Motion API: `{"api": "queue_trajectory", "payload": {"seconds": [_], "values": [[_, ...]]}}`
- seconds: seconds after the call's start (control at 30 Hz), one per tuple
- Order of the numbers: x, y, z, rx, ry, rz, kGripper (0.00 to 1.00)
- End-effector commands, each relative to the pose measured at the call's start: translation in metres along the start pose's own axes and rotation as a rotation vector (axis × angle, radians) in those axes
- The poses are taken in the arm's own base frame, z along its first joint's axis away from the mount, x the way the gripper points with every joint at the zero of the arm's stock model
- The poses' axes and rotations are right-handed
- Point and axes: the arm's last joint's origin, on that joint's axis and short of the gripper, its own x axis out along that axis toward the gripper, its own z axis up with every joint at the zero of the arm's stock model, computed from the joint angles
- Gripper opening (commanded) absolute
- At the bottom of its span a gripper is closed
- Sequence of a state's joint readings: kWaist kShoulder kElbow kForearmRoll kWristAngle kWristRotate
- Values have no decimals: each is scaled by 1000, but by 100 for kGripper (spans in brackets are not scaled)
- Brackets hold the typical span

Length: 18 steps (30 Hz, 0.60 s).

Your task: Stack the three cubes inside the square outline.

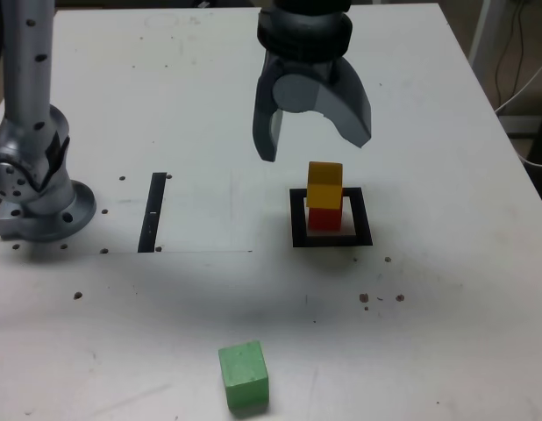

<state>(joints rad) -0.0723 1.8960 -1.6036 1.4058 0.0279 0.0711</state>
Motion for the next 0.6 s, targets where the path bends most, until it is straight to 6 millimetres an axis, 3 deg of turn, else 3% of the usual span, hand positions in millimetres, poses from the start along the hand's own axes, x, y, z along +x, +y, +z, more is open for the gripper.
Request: {"api": "queue_trajectory", "payload": {"seconds": [0.0, 0.27, 0.57], "values": [[-2, -4, -8, 10, 2, 3, 99], [-1, -42, -26, 126, 17, 18, 99], [0, -96, -31, 219, 18, 20, 99]]}}
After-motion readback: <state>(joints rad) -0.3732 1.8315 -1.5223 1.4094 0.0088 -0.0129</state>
